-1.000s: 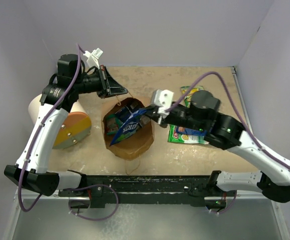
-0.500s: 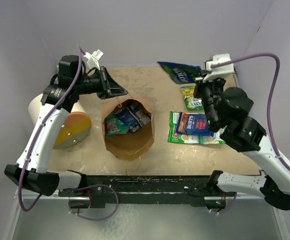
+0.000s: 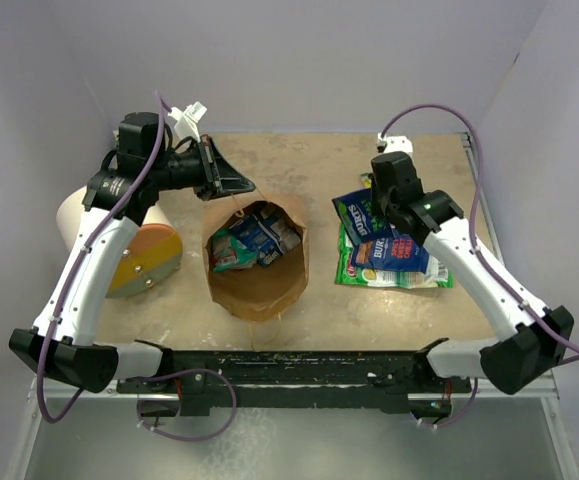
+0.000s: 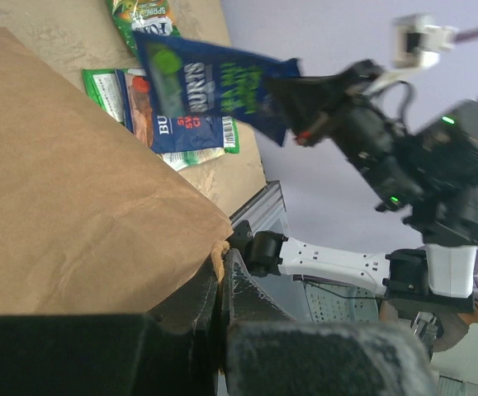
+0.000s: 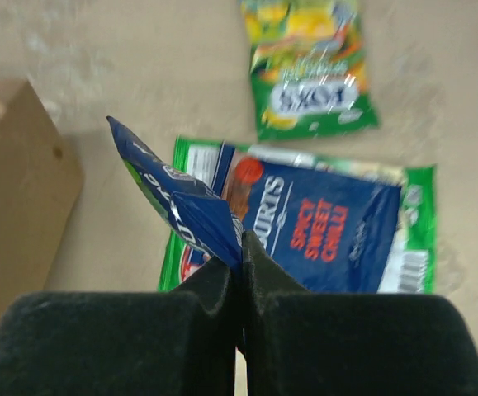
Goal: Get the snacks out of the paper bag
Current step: Place the snack at the center of the board.
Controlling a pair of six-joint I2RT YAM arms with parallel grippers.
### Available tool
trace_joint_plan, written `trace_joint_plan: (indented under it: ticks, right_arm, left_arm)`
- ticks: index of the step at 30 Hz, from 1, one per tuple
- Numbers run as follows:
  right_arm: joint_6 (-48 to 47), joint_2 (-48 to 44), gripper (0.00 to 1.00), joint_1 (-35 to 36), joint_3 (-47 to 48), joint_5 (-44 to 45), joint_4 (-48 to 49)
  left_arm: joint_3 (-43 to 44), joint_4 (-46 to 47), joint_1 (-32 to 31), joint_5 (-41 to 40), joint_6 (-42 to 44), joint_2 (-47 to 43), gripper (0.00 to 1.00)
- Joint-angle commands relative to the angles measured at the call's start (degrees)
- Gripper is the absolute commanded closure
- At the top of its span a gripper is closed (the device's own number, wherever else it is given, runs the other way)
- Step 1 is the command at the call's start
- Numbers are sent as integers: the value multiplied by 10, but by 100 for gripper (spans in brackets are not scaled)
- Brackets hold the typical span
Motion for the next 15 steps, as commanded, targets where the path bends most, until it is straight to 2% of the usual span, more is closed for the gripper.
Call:
trace_joint_plan:
  ticks: [1,6,15]
  right_arm:
    - [86,-1,100,-61,-20,-177,-14]
    - [84,36,100,-138,-39,-255,-27]
    - [17,98,100,-240,-44,-235,-67]
  left_arm:
    - [-4,19,5,3,6,-18,100]
    - [-8,20,5,6,6,-19,100]
    - [-11,21,6,9,4,-21,100]
